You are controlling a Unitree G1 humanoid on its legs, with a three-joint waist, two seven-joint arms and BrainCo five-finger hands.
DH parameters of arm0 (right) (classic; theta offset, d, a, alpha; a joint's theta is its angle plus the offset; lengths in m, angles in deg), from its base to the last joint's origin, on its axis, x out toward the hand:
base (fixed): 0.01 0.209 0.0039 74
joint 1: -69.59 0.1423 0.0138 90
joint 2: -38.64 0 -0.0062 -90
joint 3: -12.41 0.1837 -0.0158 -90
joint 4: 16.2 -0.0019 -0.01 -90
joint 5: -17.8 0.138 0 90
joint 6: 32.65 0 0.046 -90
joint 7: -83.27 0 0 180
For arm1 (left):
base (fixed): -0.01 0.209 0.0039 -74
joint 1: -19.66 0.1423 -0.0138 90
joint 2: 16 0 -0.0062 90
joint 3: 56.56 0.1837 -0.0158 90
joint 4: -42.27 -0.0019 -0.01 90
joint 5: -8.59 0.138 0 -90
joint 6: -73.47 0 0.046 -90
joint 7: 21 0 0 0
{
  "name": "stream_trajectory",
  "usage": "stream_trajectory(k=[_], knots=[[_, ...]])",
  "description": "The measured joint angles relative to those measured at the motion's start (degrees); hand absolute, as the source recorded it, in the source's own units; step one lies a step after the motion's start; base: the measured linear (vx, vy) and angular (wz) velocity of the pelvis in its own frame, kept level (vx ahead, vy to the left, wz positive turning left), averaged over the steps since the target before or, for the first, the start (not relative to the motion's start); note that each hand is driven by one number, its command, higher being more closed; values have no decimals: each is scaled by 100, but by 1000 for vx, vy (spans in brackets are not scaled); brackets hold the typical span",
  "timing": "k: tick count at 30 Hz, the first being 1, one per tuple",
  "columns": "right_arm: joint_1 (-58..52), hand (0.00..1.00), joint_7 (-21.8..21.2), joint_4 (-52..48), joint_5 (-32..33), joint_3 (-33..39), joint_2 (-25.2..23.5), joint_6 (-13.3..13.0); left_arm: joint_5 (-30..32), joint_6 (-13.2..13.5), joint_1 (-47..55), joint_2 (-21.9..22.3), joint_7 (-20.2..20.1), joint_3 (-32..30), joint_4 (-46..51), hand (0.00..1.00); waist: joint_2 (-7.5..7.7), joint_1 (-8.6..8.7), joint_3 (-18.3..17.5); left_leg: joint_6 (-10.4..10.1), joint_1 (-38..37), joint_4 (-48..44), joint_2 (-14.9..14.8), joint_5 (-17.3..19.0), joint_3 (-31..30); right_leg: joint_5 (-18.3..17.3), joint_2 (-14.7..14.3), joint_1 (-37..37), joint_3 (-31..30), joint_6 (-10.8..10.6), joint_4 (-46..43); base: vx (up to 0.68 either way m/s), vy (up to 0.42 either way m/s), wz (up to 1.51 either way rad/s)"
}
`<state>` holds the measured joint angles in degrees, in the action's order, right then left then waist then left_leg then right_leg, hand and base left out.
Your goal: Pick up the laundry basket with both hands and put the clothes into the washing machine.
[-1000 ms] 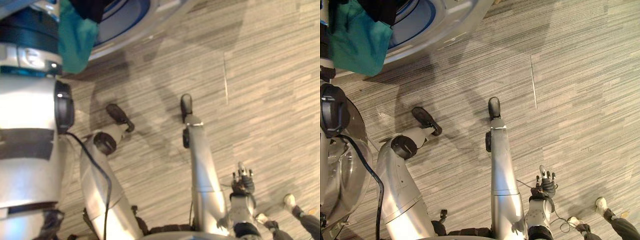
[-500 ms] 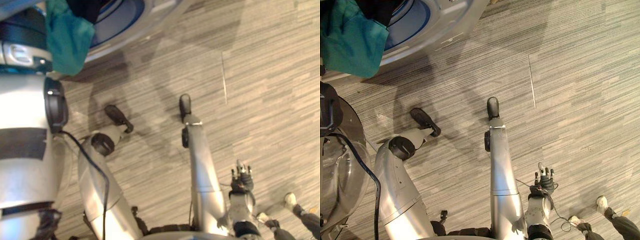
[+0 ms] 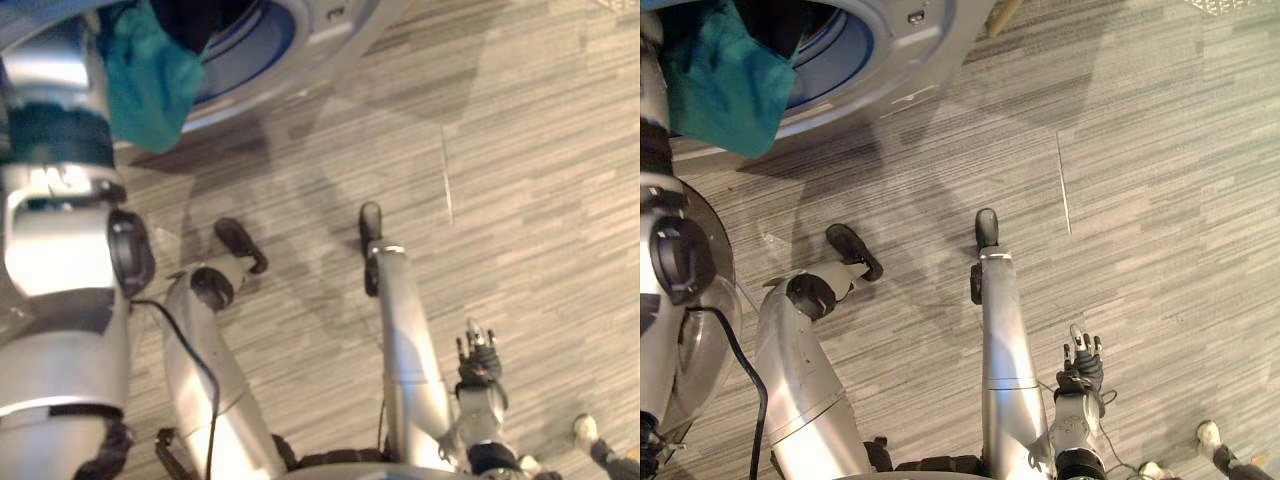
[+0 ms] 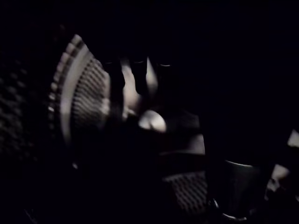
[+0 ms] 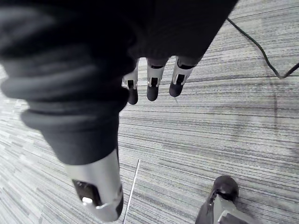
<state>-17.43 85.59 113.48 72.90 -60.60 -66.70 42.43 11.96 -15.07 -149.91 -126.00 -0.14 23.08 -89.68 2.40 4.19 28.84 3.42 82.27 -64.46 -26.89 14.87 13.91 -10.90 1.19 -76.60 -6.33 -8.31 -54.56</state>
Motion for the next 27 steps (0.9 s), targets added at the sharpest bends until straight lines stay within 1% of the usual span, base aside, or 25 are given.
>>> stream_trajectory(k=[1, 3, 4, 9, 12, 15, 18, 23, 26, 27], knots=[[0, 0, 4, 20, -1, 0, 9, -8, -50, 1, 240, 33, 88, -231, 45, 0, 0, -35, 0, -44, -21, 47, 6, -31, -6, 8, 3, 31, 18, 12, 35, -45, 3, 10], [0, 0, 5, 47, -2, -1, 27, -24, -50, 2, 492, 68, 173, -415, 127, 0, 0, -70, 0, -63, -37, 108, 29, -55, -11, 13, 32, 63, 56, 20, 74, -34, 13, 15], [0, 0, 7, 49, -3, -1, 39, -27, -49, 2, 540, 126, 186, -547, 158, 0, 0, -65, 0, -60, -38, 172, 106, -92, -18, 13, 93, 64, 81, 21, 83, -23, 18, 19], [0, 0, 10, 45, -25, -2, 42, -41, -32, 0, 637, 159, 246, -612, 167, 0, 0, -129, 0, -52, -39, 193, 108, -109, -67, 1, 97, 102, 142, 38, 104, -4, 4, 3], [0, 0, 12, 46, -70, -1, 49, -41, 50, -8, 646, 160, 300, -639, 168, 0, 0, -149, 0, -52, -38, 198, 108, -109, -99, -22, 92, 102, 171, 44, 74, 0, 0, 0], [1, 0, 12, 46, -74, -3, 59, -44, 234, -72, 645, 203, 317, -663, 168, 0, -1, -178, 0, -55, -38, 217, 104, -110, -122, -51, 87, 101, 204, 76, 63, 0, 0, 0], [1, 0, 14, 46, -75, -10, 67, -45, 531, -164, 641, 270, 327, -647, 168, 0, -1, -179, -1, -59, -29, 234, 102, -109, -125, -75, 92, 93, 221, 96, 64, 0, 0, 0], [1, 0, 16, 29, -122, -72, 117, -51, 1081, -353, 635, 296, 322, -450, 151, 0, 0, -188, -1, -60, 66, 232, 97, -108, -127, -81, 92, -1, 228, 101, 56, 0, 0, 0], [0, 0, 16, -30, -128, -171, 167, -53, 1573, -468, 630, 312, 250, -225, 4, 0, 1, -190, -2, -56, 164, 181, 85, -103, -136, -88, 87, -102, 228, 96, 11, -5, 15, -3], [0, 0, 16, -58, -129, -170, 168, -54, 1762, -506, 617, 314, 152, -166, -142, 0, 1, -188, -2, -48, 207, 147, 79, -96, -139, -96, 84, -148, 221, 89, -21, -16, 22, -4]])
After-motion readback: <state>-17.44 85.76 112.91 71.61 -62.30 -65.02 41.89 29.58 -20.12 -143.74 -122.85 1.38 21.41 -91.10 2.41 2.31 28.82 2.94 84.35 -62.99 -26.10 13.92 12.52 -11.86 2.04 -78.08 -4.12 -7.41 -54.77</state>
